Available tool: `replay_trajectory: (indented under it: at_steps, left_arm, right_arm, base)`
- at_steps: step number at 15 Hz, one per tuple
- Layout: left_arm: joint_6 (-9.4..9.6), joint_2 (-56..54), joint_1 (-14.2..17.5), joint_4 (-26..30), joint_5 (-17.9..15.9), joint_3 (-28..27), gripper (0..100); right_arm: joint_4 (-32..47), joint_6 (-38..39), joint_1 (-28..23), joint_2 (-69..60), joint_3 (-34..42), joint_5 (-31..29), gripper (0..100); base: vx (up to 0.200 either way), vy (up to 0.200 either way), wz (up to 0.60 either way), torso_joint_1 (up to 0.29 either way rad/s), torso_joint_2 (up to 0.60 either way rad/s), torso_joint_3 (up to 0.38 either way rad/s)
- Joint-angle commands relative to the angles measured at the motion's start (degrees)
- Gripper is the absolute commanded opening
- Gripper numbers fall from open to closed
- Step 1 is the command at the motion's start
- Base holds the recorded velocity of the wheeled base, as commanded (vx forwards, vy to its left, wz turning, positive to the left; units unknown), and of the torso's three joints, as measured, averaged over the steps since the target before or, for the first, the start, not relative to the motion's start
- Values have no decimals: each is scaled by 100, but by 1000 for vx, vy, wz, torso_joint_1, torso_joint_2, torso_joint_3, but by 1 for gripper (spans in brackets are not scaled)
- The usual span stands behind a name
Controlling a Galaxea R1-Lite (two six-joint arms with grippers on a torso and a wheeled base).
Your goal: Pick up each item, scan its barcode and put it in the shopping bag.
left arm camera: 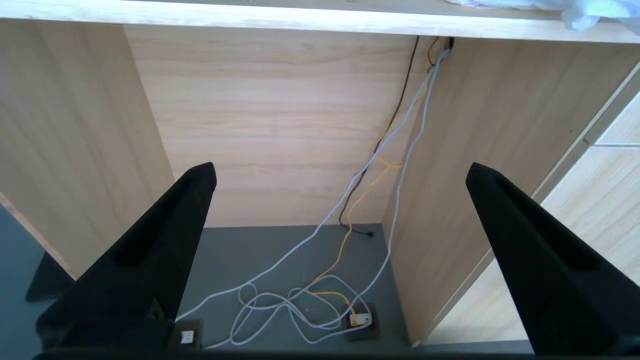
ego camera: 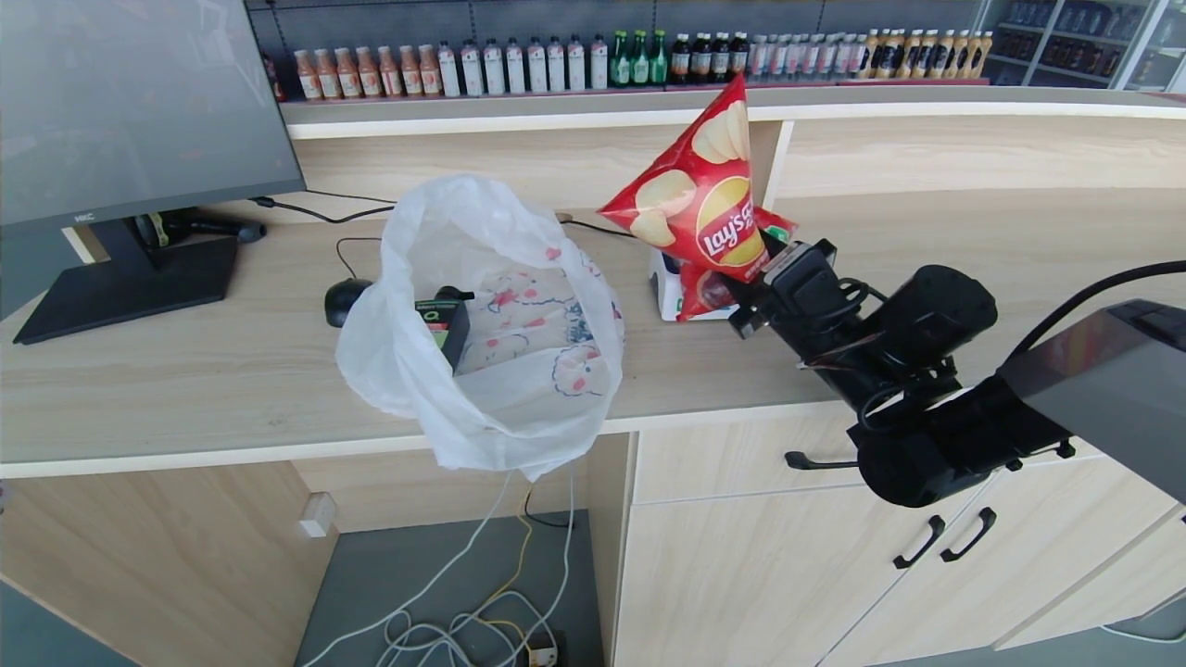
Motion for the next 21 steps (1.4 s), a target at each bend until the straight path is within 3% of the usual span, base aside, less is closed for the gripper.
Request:
replay_trajectory:
  at_steps: [1, 9, 14, 18, 21]
  left_arm:
    - [0, 0, 5, -1, 1, 0, 100]
    - [0, 0, 5, -1, 1, 0, 100]
    - [0, 0, 5, -1, 1, 0, 100]
    - [0, 0, -4, -1, 1, 0, 100]
    - [0, 0, 5, -1, 1, 0, 100]
  right_arm:
    - [-1, 6, -7, -3, 4, 3, 0]
    - [-28, 58, 2, -161, 31, 3, 0]
    - [-28, 234, 125, -1023, 830, -6, 0]
    - [-28, 1280, 134, -2385, 2131, -14, 0]
    - [-28, 2546, 143, -2675, 2474, -32, 0]
  base:
    - [0, 0, 0, 0, 0, 0]
    - [0, 0, 0, 0, 0, 0]
    - [0, 0, 0, 0, 0, 0]
    - [0, 0, 0, 0, 0, 0]
    - [0, 0, 0, 0, 0, 0]
